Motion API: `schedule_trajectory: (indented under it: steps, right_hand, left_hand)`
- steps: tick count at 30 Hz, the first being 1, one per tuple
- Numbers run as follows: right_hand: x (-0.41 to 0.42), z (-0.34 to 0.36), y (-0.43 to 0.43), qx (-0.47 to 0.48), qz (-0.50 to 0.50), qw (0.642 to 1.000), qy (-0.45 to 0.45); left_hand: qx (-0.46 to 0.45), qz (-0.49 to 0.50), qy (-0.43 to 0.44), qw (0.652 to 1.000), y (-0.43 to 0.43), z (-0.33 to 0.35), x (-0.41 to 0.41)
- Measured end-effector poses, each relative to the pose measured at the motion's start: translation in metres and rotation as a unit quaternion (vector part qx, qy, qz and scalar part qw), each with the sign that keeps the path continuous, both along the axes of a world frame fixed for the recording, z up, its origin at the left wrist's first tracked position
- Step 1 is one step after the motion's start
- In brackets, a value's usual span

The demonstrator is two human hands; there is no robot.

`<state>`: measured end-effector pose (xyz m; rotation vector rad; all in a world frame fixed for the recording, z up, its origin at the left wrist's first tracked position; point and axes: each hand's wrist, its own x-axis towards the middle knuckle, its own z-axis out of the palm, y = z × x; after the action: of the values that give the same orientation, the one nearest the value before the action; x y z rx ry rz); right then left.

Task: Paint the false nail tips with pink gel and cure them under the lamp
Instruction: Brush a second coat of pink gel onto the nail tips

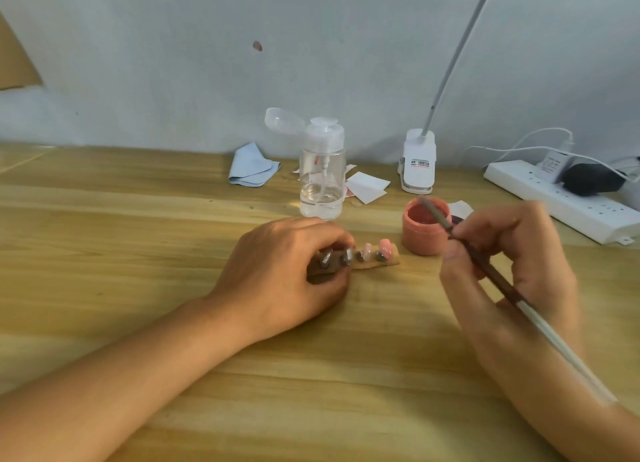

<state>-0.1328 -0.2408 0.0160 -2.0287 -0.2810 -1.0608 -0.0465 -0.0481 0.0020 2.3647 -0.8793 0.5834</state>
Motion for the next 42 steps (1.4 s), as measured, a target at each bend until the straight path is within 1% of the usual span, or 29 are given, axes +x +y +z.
schedule_trajectory:
  steps: [3, 7, 13, 21, 29, 39, 42]
  right_hand:
    - [0.008, -0.001, -0.007, 0.076, -0.013, 0.996, 0.036]
    - [0.013, -0.003, -0.010, 0.169, 0.002, 0.983, 0.078]
    - [0.019, -0.008, -0.020, 0.247, -0.027, 0.960, 0.125]
    - [0.022, -0.011, -0.022, 0.256, -0.037, 0.955, 0.145]
    - [0.025, -0.014, -0.022, 0.260, -0.035, 0.951, 0.161]
    - [0.020, -0.009, -0.017, 0.267, 0.005, 0.952, 0.148]
    - [0.016, -0.003, -0.013, 0.243, 0.025, 0.960, 0.139]
  left_hand:
    - [0.013, -0.006, 0.005, 1.000, -0.001, 0.000, 0.002]
    - [0.013, -0.010, 0.014, 1.000, 0.000, -0.001, 0.003]
    - [0.001, 0.000, -0.005, 1.000, 0.000, -0.001, 0.004]
    - [0.032, -0.009, -0.041, 0.999, 0.000, 0.001, 0.002]
    - [0.034, -0.013, -0.051, 0.998, -0.001, 0.001, 0.001]
    - [0.032, -0.011, -0.047, 0.998, -0.001, -0.001, 0.003]
    - [0.019, -0.009, -0.032, 0.999, 0.000, -0.001, 0.003]
